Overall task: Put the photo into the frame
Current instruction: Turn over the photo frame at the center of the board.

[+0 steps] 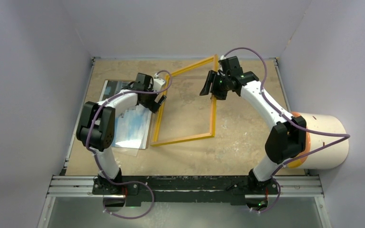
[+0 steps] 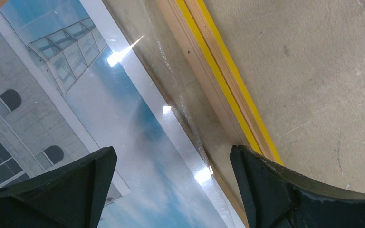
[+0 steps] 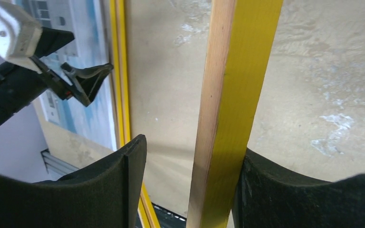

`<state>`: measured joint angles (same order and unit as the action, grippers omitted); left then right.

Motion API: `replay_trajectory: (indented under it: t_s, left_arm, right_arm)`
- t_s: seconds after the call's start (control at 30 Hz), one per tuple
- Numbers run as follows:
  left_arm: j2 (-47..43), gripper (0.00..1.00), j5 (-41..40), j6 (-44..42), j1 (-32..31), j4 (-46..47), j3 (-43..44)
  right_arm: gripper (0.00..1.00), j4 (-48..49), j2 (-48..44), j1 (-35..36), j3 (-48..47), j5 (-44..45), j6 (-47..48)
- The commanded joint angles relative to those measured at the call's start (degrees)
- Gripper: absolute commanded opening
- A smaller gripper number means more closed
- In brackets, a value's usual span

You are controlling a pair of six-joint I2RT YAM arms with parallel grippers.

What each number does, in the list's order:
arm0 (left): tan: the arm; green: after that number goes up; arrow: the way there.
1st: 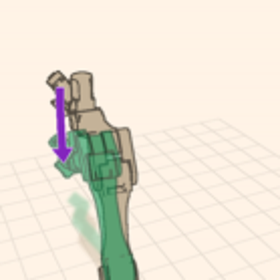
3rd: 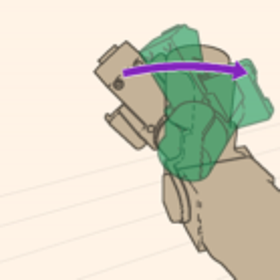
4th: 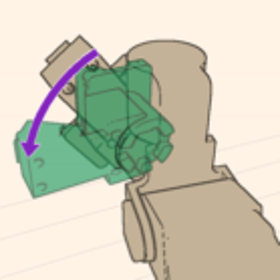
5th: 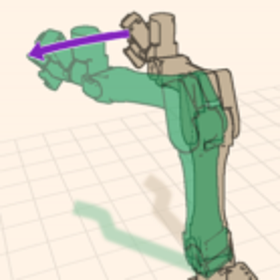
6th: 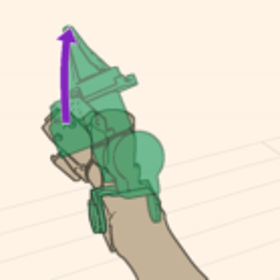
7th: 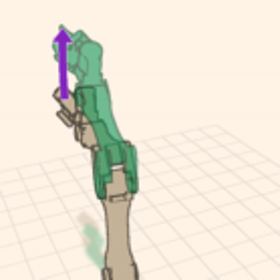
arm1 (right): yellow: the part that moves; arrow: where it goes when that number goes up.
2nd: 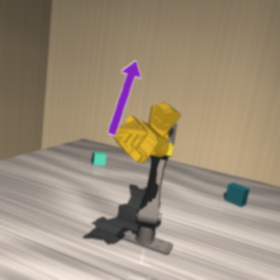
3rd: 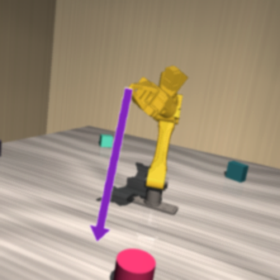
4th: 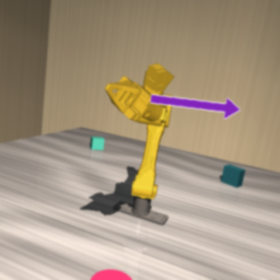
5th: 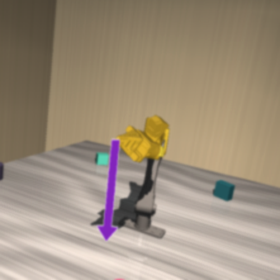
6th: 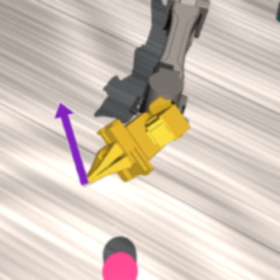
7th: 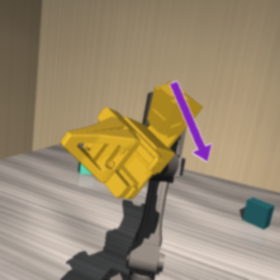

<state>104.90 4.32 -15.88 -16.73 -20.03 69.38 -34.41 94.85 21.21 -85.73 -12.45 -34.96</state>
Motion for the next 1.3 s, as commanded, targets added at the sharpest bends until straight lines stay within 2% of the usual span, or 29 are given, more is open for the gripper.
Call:
replay_trajectory:
  t_s: [0.0,0.3,0.53,0.93,1.1,1.27]
  left_arm:
    - [1.5,1.00,-2.0,-2.1,-1.1,2.3,-1.9]
    - [0.8,1.00,-1.1,-2.8,-1.1,2.1,-3.1]
    - [0.7,1.00,-0.1,-3.5,-1.2,2.0,-4.1]
    - [-1.4,1.00,-1.2,-5.6,-1.9,2.8,-6.6]
    - [-2.0,1.00,-3.4,-6.7,-2.4,3.9,-7.8]
    - [-2.0,1.00,-5.7,-7.9,-3.2,5.3,-8.7]
  right_arm:
    - [0.62,0.6,0.9,-0.9,1.6,2.7,2.2]
    - [0.63,2.8,5.4,-1.9,7.2,7.7,3.0]
    - [0.62,7.6,7.9,-3.6,12.0,5.8,1.5]
    - [0.62,11.9,14.3,-6.8,14.2,2.2,-0.4]
    - [0.67,12.2,15.7,-7.1,14.5,3.4,-0.2]
    - [0.82,9.4,16.2,-7.1,14.2,8.5,0.5]
